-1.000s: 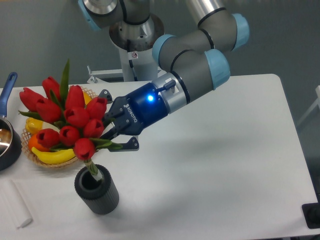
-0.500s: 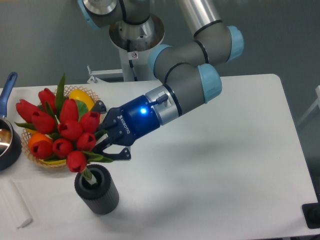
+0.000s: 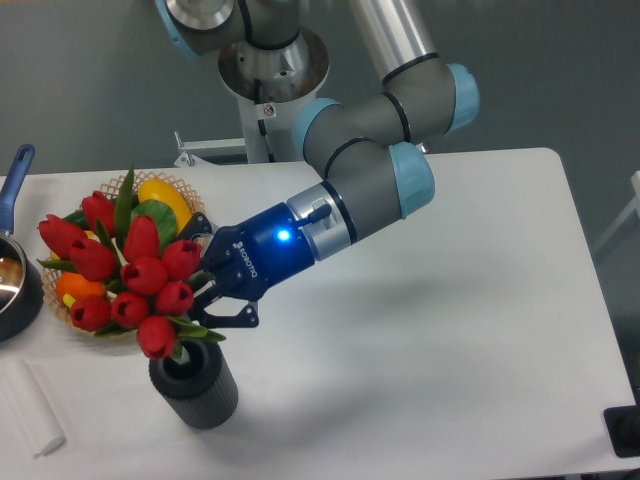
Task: Insert the flowers into the vase
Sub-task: 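Push the bouquet stems deeper down into the black vase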
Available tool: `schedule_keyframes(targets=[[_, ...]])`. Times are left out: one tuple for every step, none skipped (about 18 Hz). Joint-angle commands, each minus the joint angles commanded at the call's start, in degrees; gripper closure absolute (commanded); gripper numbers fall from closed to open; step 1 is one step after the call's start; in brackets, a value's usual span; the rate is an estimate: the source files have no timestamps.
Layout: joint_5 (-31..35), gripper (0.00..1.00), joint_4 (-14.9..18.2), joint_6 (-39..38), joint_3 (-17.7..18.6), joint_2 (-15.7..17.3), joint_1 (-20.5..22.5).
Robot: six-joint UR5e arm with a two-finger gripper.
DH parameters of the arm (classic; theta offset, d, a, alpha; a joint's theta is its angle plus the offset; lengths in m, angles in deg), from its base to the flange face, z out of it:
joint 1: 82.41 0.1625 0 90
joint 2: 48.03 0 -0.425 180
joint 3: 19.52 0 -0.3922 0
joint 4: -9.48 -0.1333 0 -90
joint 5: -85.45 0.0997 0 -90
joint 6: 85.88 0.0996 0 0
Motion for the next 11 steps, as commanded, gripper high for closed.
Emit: schedule_keyframes(targets=[[-0.1,0.66,-0.3,0.2,0.0,-0.7,-0.1],[0.0,0.66,-0.3,0.4,-0.1,-1.2,-0.3],[0.3,0.66,-0.3,1.2,0.0,-1.8,-0.3],[0.6,0.66,-0.4,2.2,0.3,-2.3,-0.3],[0.7,0.66,-0.3,3.3,0.8,-2.5,-0.3],[0.8,0.66,-0.3,4.4,1.3,-2.6,-0.3],[1.1,0.66,-0.4,5.6,1.9,-2.9,-0.3],[1.2,0.66,-0.3,6.8,2.5,-3.1,-0.3],[1.6,0.66,-0.4,7.7,2.7,-3.4,-0.3],[1.9,0.66,-0.4,8.4,3.1,-3.5,-0.3],[2.8,0.66,-0.4,8.5,3.1,-3.6,-0.3]])
